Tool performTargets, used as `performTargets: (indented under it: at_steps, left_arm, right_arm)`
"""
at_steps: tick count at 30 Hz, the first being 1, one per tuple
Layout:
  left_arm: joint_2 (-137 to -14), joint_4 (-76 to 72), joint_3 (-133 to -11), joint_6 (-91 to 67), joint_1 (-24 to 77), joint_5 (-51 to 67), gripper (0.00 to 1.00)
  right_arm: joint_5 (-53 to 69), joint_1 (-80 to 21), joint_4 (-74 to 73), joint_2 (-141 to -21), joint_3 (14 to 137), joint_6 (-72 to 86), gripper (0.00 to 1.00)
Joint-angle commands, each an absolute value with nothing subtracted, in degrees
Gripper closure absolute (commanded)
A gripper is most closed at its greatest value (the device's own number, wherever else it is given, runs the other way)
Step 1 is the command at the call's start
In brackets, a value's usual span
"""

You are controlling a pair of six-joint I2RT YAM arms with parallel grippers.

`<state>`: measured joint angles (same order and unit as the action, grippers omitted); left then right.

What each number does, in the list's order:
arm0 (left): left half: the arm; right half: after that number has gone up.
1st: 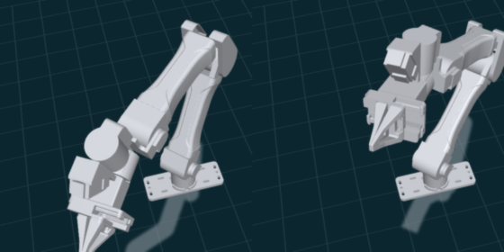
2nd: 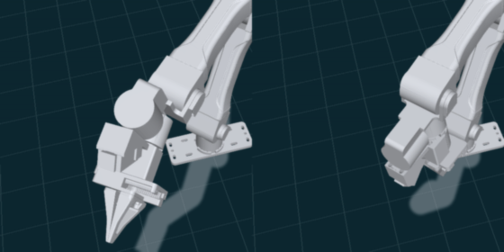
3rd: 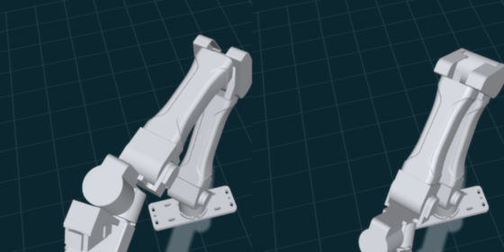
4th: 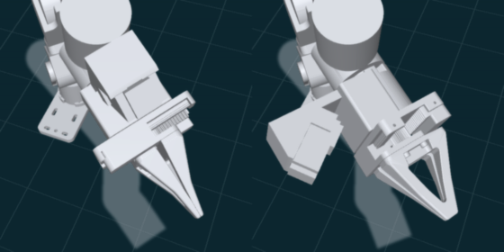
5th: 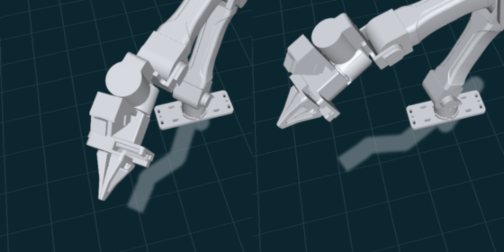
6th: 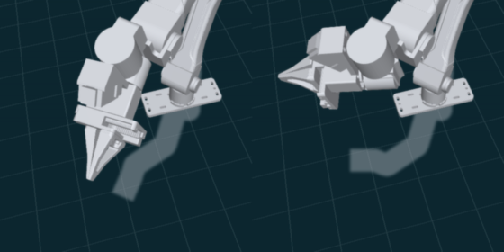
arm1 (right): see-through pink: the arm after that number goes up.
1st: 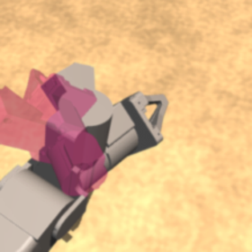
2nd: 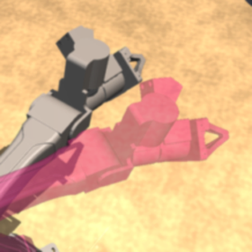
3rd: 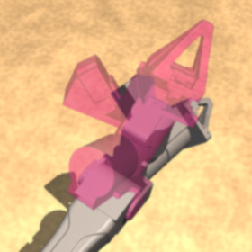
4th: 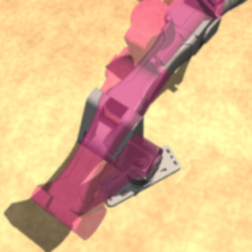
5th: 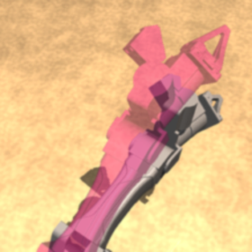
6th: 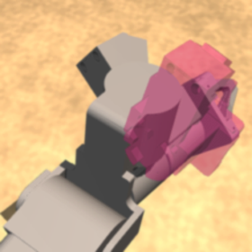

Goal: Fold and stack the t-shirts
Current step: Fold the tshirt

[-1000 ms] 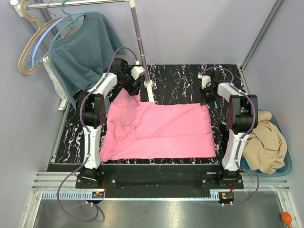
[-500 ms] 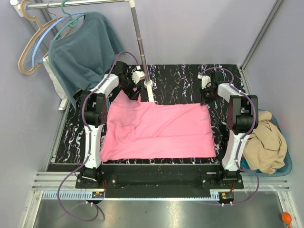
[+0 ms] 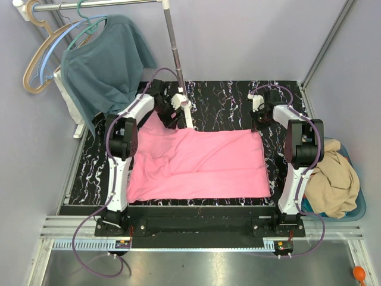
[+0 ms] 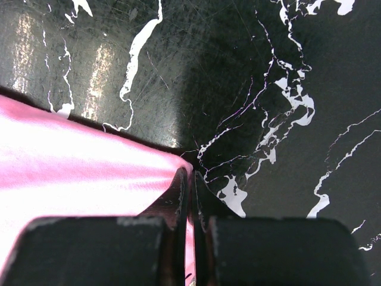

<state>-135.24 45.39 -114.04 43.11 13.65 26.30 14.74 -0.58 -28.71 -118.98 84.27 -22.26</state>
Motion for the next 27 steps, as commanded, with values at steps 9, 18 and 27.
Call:
performTargets:
  at_steps: [9,18,27]
  left_arm:
    - [-137.29,47.46,-117.86,45.97,14.68,25.14,0.51]
    - [-136.85,46.94,-118.3,44.74,14.76,24.78,0.62]
    - [-135.79,46.23,-118.48,45.09,15.91,22.06,0.88]
  right_arm:
    - [14.5,-0.35,-30.06,-117.51,82.09,-23.9,1.0]
    - [13.62,-0.35,-30.06,-117.42,81.3,-24.17,1.0]
    - [13.36,-0.35,-30.32,-117.6,81.04,-24.17,1.0]
